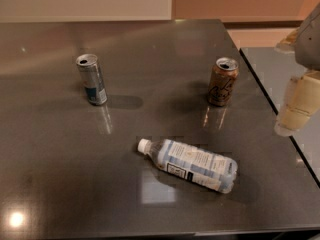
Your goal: Move orange can near blue plastic bottle
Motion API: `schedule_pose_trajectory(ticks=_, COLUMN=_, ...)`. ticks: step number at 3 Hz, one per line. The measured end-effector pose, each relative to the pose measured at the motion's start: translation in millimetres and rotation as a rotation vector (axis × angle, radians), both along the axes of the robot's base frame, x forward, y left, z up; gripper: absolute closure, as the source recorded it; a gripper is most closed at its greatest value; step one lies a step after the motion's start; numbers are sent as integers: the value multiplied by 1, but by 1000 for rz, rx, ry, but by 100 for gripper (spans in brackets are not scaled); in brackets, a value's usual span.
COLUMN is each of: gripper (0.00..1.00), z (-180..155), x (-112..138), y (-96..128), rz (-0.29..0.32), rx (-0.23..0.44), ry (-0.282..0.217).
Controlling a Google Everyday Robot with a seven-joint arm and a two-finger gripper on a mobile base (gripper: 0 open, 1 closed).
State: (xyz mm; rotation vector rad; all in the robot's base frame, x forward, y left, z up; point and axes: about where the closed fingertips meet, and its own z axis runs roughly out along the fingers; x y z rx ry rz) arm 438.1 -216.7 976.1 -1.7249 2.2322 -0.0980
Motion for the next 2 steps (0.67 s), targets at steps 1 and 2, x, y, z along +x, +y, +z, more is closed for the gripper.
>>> schedule_pose_trajectory(ticks=1, gripper=0, z=1, x=1, y=0, rz=-2, rx=2, ry=-4)
schedule_pose_trajectory(ticks=2, gripper=0, z=3, x=9, y=1, rz=-18, rx=37, ry=-8)
